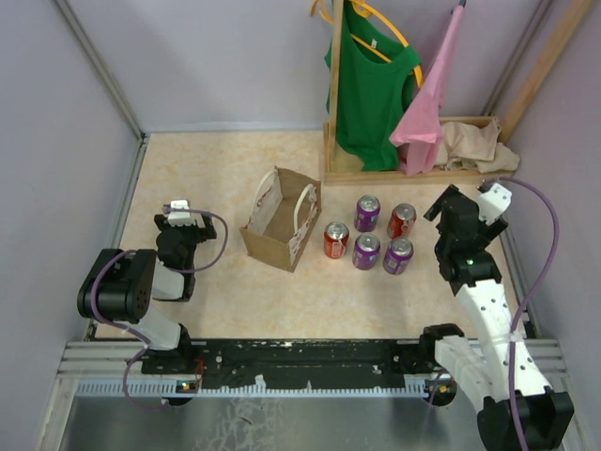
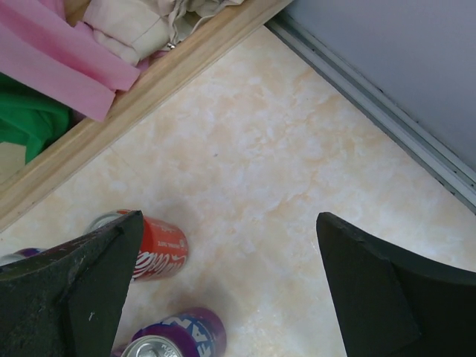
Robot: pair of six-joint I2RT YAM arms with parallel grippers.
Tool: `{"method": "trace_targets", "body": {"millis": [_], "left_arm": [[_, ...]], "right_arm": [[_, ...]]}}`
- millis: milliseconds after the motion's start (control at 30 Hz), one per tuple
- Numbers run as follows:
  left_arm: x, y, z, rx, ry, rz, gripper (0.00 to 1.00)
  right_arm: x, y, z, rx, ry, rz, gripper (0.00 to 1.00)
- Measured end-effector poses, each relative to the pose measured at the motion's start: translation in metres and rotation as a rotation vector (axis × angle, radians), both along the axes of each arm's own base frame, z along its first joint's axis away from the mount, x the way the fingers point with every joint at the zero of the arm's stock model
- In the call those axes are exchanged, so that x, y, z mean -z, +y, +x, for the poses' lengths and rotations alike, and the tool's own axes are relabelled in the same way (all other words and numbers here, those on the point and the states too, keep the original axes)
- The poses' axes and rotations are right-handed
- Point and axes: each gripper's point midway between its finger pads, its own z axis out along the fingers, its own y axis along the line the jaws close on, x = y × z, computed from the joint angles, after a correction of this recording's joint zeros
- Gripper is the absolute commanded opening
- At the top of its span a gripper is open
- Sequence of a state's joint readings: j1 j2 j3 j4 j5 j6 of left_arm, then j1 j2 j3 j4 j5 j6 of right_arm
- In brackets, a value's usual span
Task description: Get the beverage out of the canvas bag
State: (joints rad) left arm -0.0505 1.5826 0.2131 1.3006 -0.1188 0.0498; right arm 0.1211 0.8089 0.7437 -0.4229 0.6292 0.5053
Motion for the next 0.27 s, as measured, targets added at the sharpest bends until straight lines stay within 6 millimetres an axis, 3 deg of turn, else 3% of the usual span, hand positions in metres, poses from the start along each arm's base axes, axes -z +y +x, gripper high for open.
{"method": "trace_targets", "body": {"millis": [267], "left_arm": [[0.000,0.000,0.000,0.000,0.000,0.000,1.00]], "right_arm": [[0.015,-0.008,-0.011,0.041,-0.023,-0.014,0.99]]}}
